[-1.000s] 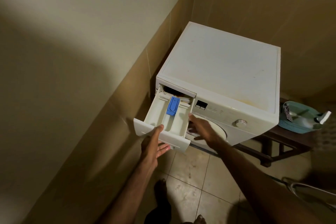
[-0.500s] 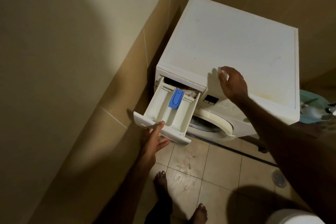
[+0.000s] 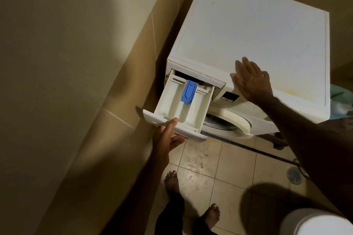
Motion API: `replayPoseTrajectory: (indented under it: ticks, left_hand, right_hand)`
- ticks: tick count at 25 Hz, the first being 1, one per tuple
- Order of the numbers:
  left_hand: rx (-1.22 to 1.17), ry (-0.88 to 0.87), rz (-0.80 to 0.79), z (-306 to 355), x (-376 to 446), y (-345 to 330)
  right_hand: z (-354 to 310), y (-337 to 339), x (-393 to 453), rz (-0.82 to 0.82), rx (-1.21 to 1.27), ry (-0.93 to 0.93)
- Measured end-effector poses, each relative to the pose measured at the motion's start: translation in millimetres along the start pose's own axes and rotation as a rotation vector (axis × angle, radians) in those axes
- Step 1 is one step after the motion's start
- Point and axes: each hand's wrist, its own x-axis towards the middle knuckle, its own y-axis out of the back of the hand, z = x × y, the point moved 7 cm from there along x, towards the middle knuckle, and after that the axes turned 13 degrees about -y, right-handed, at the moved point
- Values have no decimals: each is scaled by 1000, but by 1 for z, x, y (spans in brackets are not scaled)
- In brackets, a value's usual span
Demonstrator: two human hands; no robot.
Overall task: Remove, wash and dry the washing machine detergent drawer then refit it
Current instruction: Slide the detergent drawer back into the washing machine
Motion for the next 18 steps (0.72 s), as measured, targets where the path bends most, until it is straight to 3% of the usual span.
replayPoseTrajectory:
  ticks: [6,18]
  left_hand:
    - [-38,-15,-21,-6,3,-1]
    - [-41,-29,63,-9,1,-9]
  right_hand:
    - [5,-18,-4,-60,134,-75]
    - [6,-21,-3,-111,162,-92]
